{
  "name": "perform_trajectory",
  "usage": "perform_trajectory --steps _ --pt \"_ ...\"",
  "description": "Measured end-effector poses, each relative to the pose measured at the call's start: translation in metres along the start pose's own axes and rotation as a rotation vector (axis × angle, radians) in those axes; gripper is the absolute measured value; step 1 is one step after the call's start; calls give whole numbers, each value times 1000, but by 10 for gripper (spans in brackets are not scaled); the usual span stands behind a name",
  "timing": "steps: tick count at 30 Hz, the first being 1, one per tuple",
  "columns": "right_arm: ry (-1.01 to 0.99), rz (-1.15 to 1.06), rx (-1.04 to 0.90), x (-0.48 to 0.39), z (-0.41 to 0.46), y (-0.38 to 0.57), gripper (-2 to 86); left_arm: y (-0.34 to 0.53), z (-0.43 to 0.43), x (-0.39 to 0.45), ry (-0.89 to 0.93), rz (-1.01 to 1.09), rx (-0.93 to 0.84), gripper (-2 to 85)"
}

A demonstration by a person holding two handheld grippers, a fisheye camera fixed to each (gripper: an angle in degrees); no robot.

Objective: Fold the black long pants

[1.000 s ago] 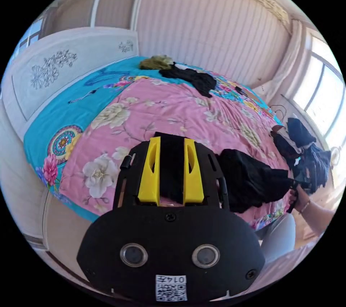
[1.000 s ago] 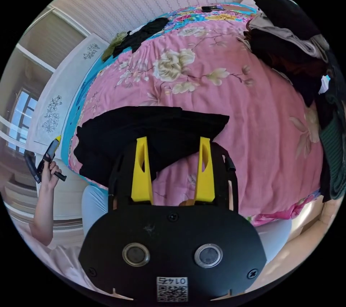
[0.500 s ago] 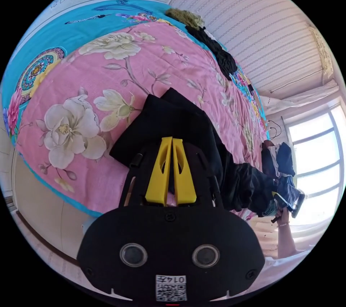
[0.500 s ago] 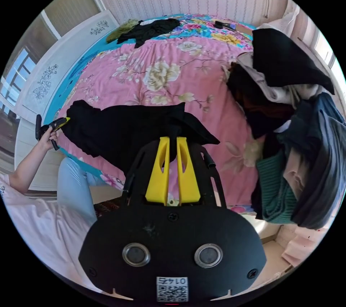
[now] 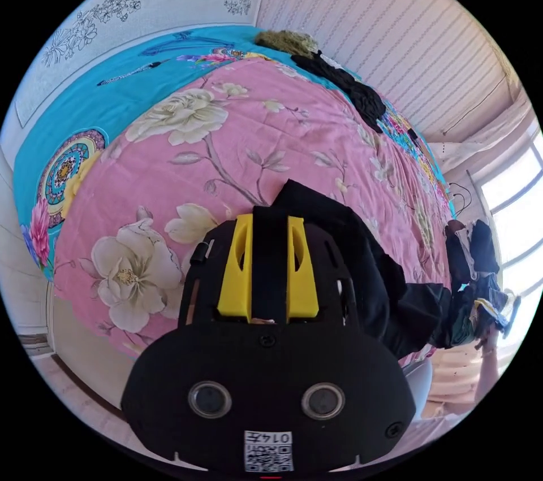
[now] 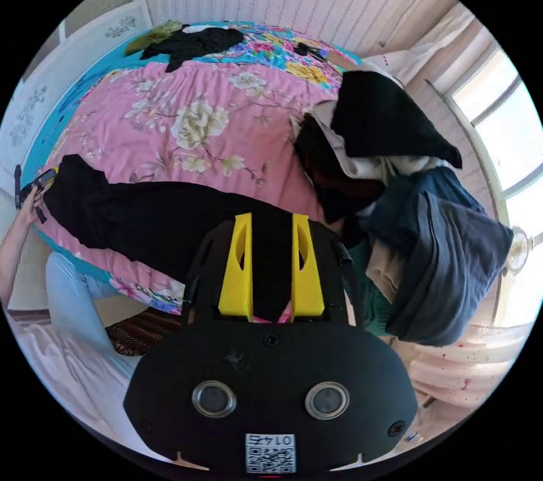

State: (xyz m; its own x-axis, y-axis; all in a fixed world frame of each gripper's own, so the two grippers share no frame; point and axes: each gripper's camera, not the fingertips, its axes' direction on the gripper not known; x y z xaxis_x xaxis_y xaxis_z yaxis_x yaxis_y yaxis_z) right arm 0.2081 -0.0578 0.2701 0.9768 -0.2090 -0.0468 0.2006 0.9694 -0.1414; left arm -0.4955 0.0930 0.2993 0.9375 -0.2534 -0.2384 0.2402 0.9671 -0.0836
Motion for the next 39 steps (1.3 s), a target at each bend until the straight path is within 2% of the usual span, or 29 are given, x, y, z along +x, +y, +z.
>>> perform_trajectory --steps 4,8,10,12,16,18,20,23,26,28,31,33,36,39 --pt "-248 -299 86 -115 16 -86 131 16 -21 -18 135 51 23 2" --pt "-519 -505 78 -236 38 -165 118 58 -75 -38 245 89 133 -9" --pt "-588 -561 37 -284 52 -192 114 80 -96 -47 292 109 143 -9" --pt "-603 -612 -13 -329 68 -211 121 103 -113 -56 327 123 151 -10" --pt "-458 -677 -187 -398 114 -223 129 144 -128 -77 323 90 139 -10" --pt "-455 -725 -176 -403 105 -226 87 153 -133 -84 316 73 164 -10" --pt "-580 -812 -111 -397 78 -236 10 155 -145 -95 340 40 210 -10" --pt "-639 -849 12 -396 36 -266 -2 150 -177 -115 332 42 337 -10" --pt "-726 -835 108 -419 -4 -313 1 136 -202 -144 223 45 417 -9" --pt "-719 -835 94 -449 -9 -336 9 122 -200 -168 113 13 421 -8" --pt "-701 -729 -2 -483 13 -352 43 100 -170 -218 -17 -174 343 -2" --pt "-706 -707 -57 -483 26 -343 59 97 -153 -237 -2 -246 293 11" --pt "-701 -761 -34 -447 32 -308 82 104 -149 -239 -15 -256 294 39" --pt "-608 -746 43 -365 36 -257 90 121 -162 -223 -109 -203 333 46"
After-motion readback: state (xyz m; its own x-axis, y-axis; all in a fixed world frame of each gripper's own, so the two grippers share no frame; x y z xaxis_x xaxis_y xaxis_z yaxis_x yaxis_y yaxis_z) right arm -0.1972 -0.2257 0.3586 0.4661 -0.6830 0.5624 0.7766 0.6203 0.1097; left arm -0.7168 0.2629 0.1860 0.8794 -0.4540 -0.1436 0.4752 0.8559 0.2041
